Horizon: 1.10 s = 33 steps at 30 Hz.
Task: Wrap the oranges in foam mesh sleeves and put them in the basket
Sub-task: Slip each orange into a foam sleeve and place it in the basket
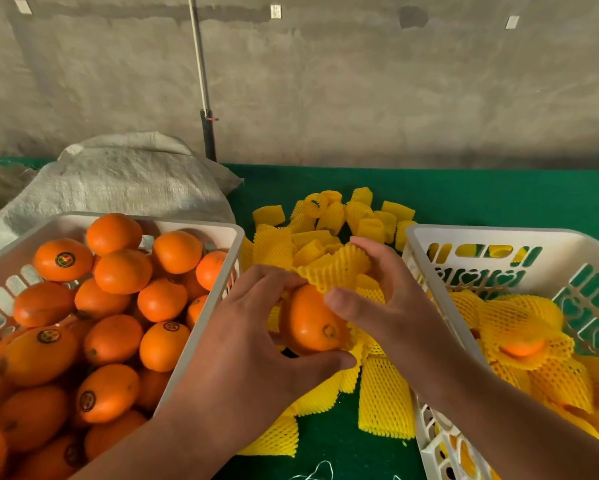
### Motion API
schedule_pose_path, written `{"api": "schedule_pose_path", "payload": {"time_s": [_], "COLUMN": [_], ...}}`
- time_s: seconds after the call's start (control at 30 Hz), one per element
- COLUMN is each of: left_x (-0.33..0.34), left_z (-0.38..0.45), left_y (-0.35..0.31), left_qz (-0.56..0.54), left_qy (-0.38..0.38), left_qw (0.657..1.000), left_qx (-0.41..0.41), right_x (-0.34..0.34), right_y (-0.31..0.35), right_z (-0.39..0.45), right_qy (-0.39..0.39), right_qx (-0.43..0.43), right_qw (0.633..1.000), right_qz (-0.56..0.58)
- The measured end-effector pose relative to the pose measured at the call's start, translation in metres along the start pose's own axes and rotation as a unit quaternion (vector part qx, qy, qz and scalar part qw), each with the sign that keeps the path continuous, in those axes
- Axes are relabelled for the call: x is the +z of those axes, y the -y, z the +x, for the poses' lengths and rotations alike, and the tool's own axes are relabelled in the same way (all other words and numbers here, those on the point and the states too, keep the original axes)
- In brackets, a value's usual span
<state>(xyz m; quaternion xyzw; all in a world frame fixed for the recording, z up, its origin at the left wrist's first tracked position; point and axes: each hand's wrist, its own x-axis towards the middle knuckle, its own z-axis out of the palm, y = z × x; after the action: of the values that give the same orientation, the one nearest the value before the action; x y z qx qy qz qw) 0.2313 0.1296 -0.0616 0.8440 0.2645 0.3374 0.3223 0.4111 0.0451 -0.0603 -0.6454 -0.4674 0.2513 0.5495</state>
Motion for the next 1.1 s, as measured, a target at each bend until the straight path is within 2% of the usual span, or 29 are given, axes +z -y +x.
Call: {"api": "schedule_pose_path", "payload": {"time_s": [0.23, 0.4, 0.53, 0.63, 0.8, 0.9, 1.0, 1.1], "left_x": [-0.002, -0.001, -0.002, -0.001, 0.002, 0.003, 0.001, 0.002], "left_z": [0.002, 0.004, 0.007, 0.005, 0.002, 0.002, 0.003, 0.003], "left_y": [0.000, 0.004, 0.007, 0.008, 0.012, 0.010, 0.009, 0.007], "left_qz": [-0.100, -0.124, -0.066, 0.006, 0.080, 0.054, 0.010, 0.016], "left_qy": [0.019, 0.030, 0.017, 0.039, 0.085, 0.087, 0.071, 0.088], "left_qw": [0.993, 0.987, 0.994, 0.996, 0.991, 0.992, 0.993, 0.991], "left_qx": [-0.066, -0.097, -0.087, -0.075, -0.070, -0.079, -0.094, -0.097], "right_x": [-0.006, -0.006, -0.001, 0.003, 0.004, 0.004, 0.001, -0.001], "right_y": [-0.004, -0.008, -0.011, -0.009, -0.007, -0.006, -0.008, -0.010], "right_z": [0.005, 0.006, 0.006, 0.002, -0.004, -0.005, -0.003, -0.001], "right_qy": [-0.054, -0.003, 0.076, 0.136, 0.165, 0.140, 0.082, 0.026], "right_qx": [-0.001, 0.033, 0.081, 0.089, 0.078, 0.065, 0.054, 0.060], "right_qw": [0.997, 0.997, 0.991, 0.986, 0.983, 0.987, 0.993, 0.993], "right_qz": [0.053, 0.073, 0.076, 0.026, -0.011, -0.037, -0.068, -0.095]}}
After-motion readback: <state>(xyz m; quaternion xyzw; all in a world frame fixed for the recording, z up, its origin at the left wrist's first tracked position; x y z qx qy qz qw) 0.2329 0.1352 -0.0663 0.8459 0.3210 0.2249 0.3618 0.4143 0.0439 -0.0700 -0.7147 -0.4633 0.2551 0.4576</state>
